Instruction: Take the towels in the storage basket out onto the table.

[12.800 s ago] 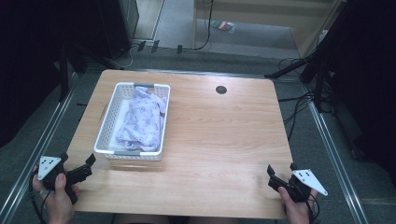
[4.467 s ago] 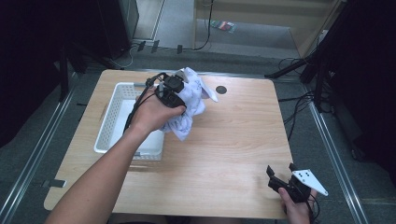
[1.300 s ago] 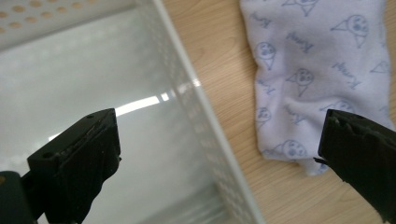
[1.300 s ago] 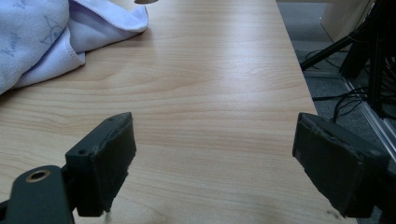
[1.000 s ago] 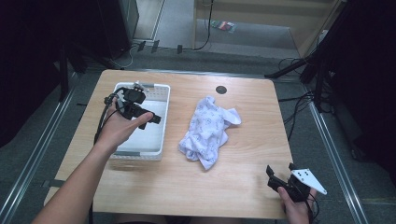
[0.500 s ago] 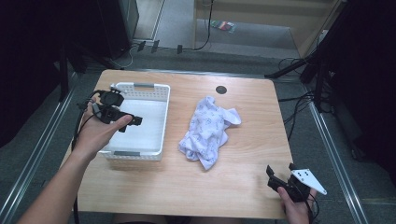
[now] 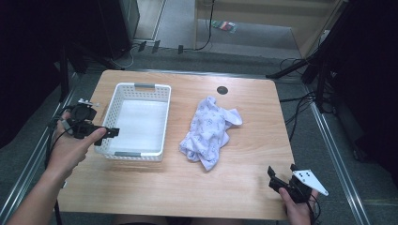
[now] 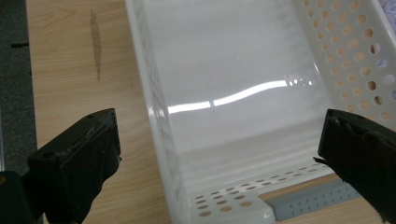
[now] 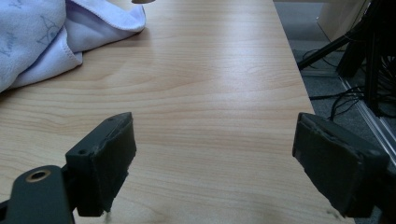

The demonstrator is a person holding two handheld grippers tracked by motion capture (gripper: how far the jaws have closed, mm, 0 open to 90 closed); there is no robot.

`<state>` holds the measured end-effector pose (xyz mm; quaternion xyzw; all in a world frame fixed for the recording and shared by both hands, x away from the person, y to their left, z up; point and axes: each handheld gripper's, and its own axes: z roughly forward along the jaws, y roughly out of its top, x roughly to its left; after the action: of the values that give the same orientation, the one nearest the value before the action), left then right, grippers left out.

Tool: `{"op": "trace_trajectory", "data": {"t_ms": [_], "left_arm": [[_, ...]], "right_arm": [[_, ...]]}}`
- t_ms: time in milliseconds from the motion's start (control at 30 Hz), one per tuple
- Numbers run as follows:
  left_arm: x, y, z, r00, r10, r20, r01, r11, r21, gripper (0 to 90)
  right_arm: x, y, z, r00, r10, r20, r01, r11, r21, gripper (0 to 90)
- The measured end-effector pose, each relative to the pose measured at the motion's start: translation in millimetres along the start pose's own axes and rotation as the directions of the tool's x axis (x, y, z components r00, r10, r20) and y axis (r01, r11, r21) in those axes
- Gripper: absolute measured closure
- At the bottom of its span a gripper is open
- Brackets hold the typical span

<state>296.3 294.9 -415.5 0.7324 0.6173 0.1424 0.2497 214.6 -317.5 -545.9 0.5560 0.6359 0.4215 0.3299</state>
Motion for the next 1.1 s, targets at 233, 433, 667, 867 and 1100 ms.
{"op": "trace_trajectory", "data": {"t_ms": [233,433,667,867,1100], "left_arm": [[18.5,-25.1,-6.7,0.9991,-0.041,0.015,0.041,0.9984,-0.038,0.0],[30.5,-49.1,-9.3,0.9981,-0.048,0.038,0.051,0.9952,-0.084,0.0],[45.7,-76.9,-16.8,0.9949,-0.073,0.07,0.083,0.9829,-0.164,0.0],[53.0,-105.3,-8.2,0.991,-0.088,0.101,0.111,0.9597,-0.258,0.0],[56.3,-139.7,6.5,0.9871,-0.106,0.12,0.143,0.92,-0.365,0.0]], "right_arm": [[0.2,-0.1,0.0,1.0,-0.001,0.003,0.001,1.0,0.001,13.9],[0.2,-0.3,-0.4,1.0,0.005,0.006,-0.005,1.0,-0.001,13.9],[0.2,-0.1,-0.3,0.9999,0.01,0.012,-0.01,1.0,0.003,13.9],[-0.6,0.1,0.3,0.9998,0.01,0.018,-0.01,1.0,0.003,13.9],[-0.1,0.2,0.8,0.9998,0.007,0.02,-0.008,1.0,0.007,13.9]]}}
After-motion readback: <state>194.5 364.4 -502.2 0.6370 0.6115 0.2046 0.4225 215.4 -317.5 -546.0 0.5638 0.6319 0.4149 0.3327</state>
